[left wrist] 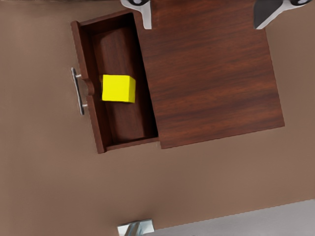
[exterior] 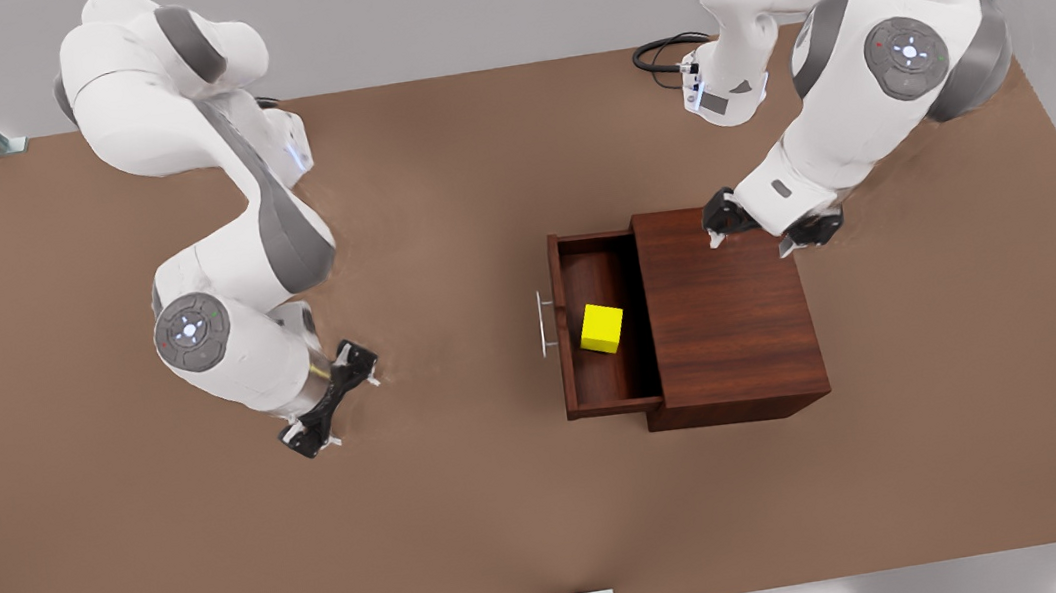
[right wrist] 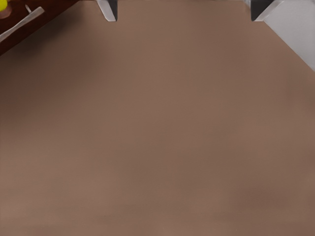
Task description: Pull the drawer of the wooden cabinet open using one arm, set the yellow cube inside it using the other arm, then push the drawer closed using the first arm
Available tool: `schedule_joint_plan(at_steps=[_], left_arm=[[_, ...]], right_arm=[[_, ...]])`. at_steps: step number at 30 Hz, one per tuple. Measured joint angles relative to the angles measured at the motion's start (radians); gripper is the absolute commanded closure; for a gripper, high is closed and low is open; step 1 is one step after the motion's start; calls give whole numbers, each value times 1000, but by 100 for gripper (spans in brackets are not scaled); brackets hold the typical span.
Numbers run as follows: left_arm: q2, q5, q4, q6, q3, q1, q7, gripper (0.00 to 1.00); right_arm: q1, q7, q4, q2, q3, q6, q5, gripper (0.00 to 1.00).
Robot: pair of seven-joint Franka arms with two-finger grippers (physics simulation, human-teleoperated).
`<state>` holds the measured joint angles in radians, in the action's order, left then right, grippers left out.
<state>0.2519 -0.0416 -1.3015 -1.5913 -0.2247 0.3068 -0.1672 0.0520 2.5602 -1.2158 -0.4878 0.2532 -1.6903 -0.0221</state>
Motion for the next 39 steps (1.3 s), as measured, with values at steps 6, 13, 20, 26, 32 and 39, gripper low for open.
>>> schedule_joint_plan(at_steps=[6, 13, 20, 26, 32, 39], left_arm=[[392, 166, 246, -142, 7, 426, -319, 0], [562, 290, 286, -334, 86, 509, -654, 0], [628, 330, 241, -426, 116, 511, -890, 0], [633, 370, 172, -469, 116, 517, -1020, 0], [577, 377, 112, -446, 118, 500, -1073, 0], [534, 379, 40, -428, 119, 469, -1091, 0]], right_arm=[[-93, -632, -470, 230, -170, -58, -19, 0], [71, -1194, -442, 213, -405, -50, 6, 0], [72, -1580, -438, 212, -408, -31, 10, 0], [77, -1810, -439, 205, -401, -7, 20, 0], [76, -1973, -438, 206, -399, 6, 25, 0], [75, -2105, -437, 206, -399, 12, 26, 0]])
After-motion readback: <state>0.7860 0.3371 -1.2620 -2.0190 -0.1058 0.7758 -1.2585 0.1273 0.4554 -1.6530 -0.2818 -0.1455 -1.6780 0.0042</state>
